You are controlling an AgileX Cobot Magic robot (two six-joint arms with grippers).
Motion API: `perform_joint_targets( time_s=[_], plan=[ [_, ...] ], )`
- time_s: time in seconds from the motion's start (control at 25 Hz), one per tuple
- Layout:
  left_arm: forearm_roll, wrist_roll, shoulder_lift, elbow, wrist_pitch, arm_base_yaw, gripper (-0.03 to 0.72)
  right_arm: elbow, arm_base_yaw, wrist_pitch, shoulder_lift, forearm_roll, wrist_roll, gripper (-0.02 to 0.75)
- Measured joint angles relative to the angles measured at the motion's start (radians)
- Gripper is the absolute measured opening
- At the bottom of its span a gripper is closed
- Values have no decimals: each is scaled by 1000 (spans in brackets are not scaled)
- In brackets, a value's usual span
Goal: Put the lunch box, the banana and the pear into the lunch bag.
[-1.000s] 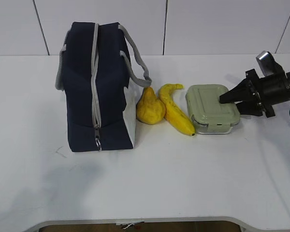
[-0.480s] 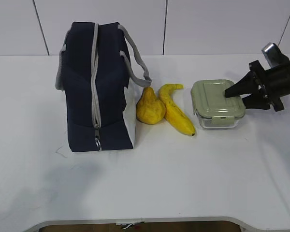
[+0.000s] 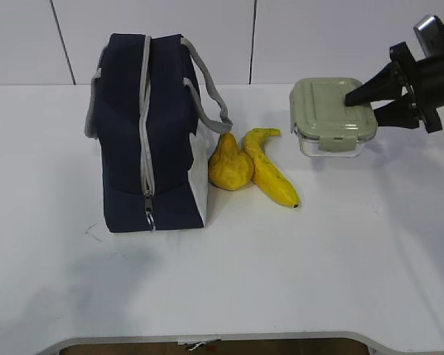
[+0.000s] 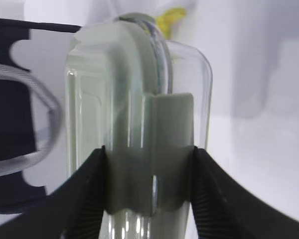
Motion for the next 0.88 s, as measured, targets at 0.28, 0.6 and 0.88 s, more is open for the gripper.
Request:
perform_joint_targets(
  time_s=[0.28, 0.6, 0.88],
  plan=[
    [-97, 0, 137, -74, -16, 0, 240, 0, 34, 4, -76, 94, 8, 376],
    [-263, 44, 410, -246, -56, 0, 286, -13, 107, 8, -124, 143, 11, 376],
    [-445, 219, 679, -332, -79, 0, 319, -99, 185, 21, -124, 160, 11, 376]
  ],
)
